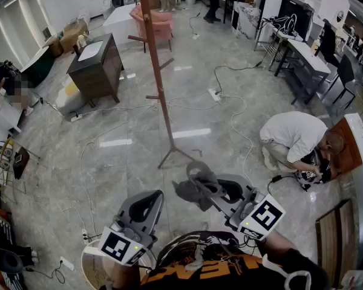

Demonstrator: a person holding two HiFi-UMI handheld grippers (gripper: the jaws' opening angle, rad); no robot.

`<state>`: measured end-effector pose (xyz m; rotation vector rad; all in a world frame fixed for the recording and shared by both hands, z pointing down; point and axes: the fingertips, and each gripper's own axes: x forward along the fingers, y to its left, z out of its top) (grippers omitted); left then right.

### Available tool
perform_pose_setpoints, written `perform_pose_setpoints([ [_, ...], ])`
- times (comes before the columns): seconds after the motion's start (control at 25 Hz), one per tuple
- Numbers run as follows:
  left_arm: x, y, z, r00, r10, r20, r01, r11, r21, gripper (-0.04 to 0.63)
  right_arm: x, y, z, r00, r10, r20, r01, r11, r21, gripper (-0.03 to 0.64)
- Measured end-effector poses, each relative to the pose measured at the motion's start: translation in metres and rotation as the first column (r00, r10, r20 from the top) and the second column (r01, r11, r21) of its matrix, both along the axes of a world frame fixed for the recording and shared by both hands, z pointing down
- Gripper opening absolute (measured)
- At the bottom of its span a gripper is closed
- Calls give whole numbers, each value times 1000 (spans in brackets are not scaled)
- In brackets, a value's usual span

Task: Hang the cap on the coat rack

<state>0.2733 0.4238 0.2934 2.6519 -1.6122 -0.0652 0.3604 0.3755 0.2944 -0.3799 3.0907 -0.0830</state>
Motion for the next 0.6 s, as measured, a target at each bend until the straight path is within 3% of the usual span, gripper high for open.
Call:
perform_pose_setpoints([
  [0.6, 4, -13, 3, 1000, 3, 10, -3, 1000, -6, 23, 3, -14, 4, 1000, 4, 6, -4, 1000, -27, 72],
])
